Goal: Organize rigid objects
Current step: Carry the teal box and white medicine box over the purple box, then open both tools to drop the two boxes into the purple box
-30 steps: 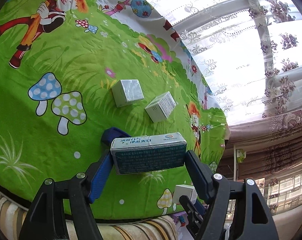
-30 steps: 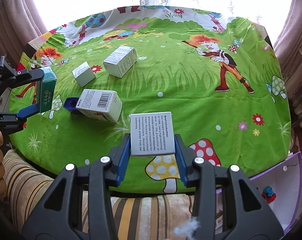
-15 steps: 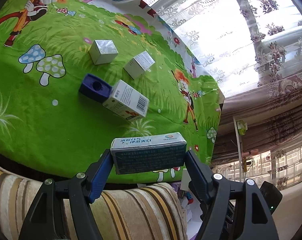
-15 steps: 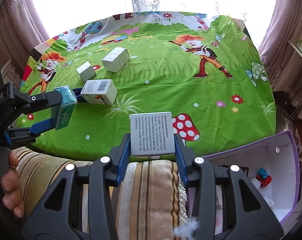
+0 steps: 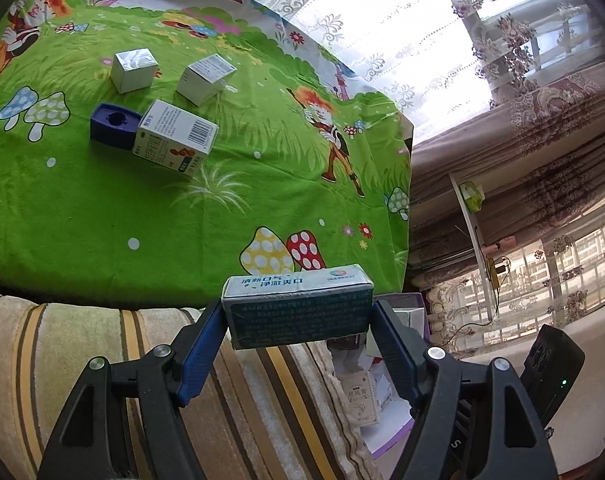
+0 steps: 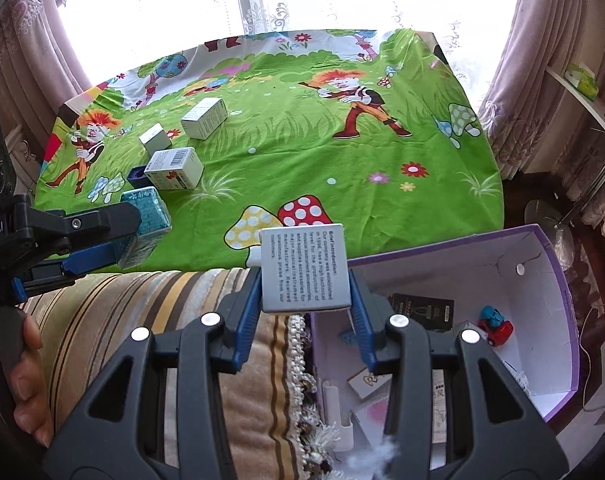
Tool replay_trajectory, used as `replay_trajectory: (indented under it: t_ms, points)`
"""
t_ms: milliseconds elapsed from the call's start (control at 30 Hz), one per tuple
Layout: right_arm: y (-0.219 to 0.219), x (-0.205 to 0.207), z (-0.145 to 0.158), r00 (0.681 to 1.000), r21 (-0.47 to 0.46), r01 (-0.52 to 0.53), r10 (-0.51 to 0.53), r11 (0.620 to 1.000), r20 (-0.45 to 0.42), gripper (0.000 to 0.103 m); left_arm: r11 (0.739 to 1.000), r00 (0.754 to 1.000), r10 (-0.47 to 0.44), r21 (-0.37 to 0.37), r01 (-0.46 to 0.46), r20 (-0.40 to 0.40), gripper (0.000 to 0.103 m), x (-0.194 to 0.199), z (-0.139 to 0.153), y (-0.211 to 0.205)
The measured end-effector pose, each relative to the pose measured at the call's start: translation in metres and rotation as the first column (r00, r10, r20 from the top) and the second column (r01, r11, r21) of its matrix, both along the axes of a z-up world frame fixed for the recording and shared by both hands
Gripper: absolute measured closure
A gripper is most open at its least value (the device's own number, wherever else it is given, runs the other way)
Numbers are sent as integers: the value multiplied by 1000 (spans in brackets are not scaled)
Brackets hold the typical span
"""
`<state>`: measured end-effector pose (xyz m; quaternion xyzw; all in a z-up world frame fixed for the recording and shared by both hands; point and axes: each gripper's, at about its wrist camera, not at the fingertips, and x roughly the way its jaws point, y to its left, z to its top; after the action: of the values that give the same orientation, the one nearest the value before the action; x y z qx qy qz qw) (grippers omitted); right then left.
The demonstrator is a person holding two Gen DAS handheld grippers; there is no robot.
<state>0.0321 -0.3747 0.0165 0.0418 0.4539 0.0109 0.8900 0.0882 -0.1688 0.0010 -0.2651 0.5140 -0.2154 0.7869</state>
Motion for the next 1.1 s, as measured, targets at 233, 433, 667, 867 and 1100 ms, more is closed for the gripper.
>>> replay_trajectory:
  t_ms: [233, 433, 667, 867, 1100]
  points:
    - [-32, -19, 2, 998, -20, 55, -55, 998, 6, 57, 996, 996, -79, 30, 78, 31, 29, -15, 6, -27]
    - [-65, -36, 1, 993, -27, 121, -121, 992, 5, 57, 982, 979, -189, 43, 186, 71, 29, -29, 13, -58]
    - [-98, -53, 0, 981, -29, 194, -195, 980, 0, 57, 945, 939, -326, 62, 321, 110, 29, -46, 20, -89]
    - [-112, -61, 3, 974, -27, 226, -226, 974, 6, 57, 905, 891, -426, 95, 416, 156, 29, -61, 27, -114]
    - [-114, -63, 8, 972, -17, 235, -234, 972, 18, 39, 838, 821, -542, 179, 515, 179, 27, -74, 32, -138]
